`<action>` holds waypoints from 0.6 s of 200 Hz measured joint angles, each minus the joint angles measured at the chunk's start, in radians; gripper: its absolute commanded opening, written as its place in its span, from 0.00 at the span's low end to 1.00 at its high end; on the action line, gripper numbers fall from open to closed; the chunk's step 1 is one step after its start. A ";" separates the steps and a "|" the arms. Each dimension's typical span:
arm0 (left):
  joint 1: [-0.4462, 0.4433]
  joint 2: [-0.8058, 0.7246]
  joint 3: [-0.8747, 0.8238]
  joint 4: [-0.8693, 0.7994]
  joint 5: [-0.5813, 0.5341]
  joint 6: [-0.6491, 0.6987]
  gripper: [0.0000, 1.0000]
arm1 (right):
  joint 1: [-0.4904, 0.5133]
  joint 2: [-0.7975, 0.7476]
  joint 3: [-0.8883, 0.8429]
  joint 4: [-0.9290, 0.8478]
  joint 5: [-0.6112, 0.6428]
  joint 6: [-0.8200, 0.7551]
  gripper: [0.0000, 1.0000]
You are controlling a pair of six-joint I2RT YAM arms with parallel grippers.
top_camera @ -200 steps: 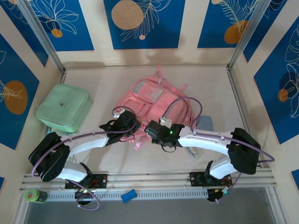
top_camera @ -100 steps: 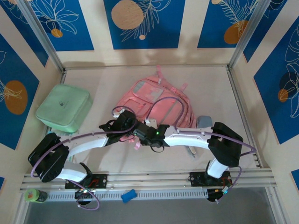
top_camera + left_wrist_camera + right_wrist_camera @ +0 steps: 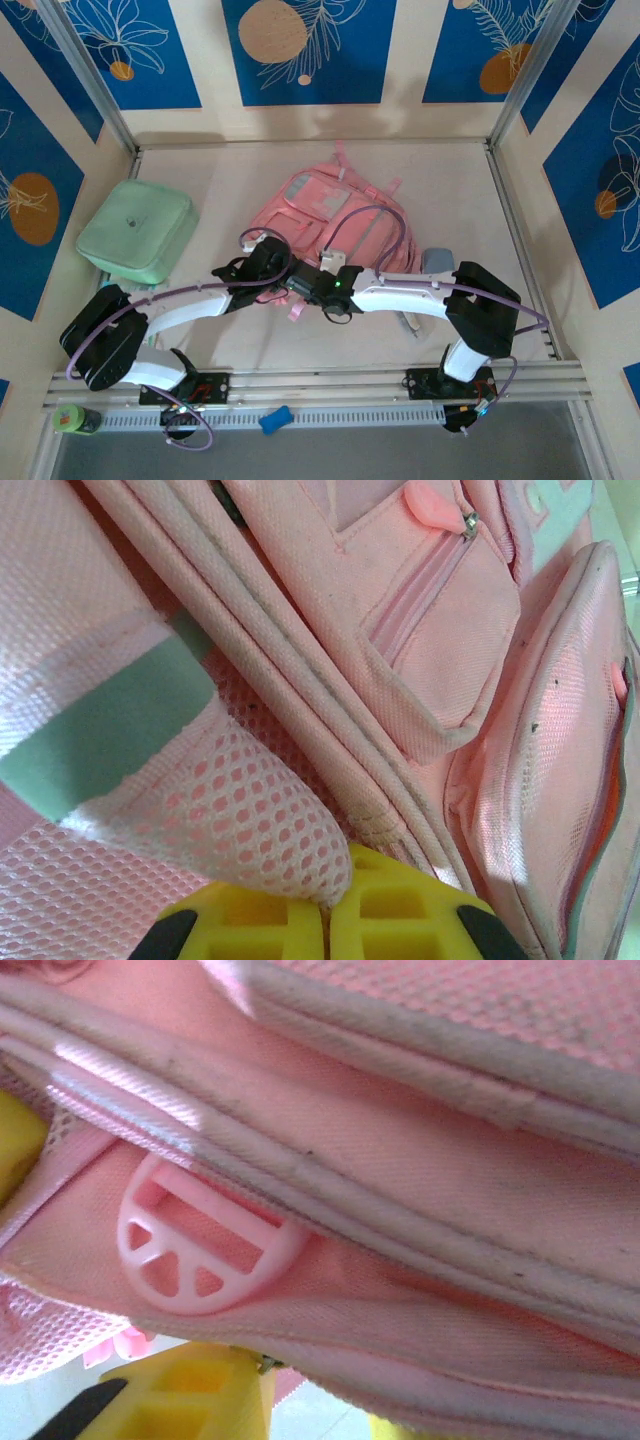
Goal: Pack the student bag
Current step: Zip the student bag at the center of the table.
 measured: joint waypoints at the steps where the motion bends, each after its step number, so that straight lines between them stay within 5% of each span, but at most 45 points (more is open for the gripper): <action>1: 0.000 0.000 0.000 0.000 0.000 0.000 0.00 | 0.000 0.000 0.000 -0.001 0.000 0.001 0.26; 120: 0.001 -0.008 0.000 0.002 -0.001 -0.003 0.00 | -0.002 0.038 0.012 0.029 0.017 -0.146 0.19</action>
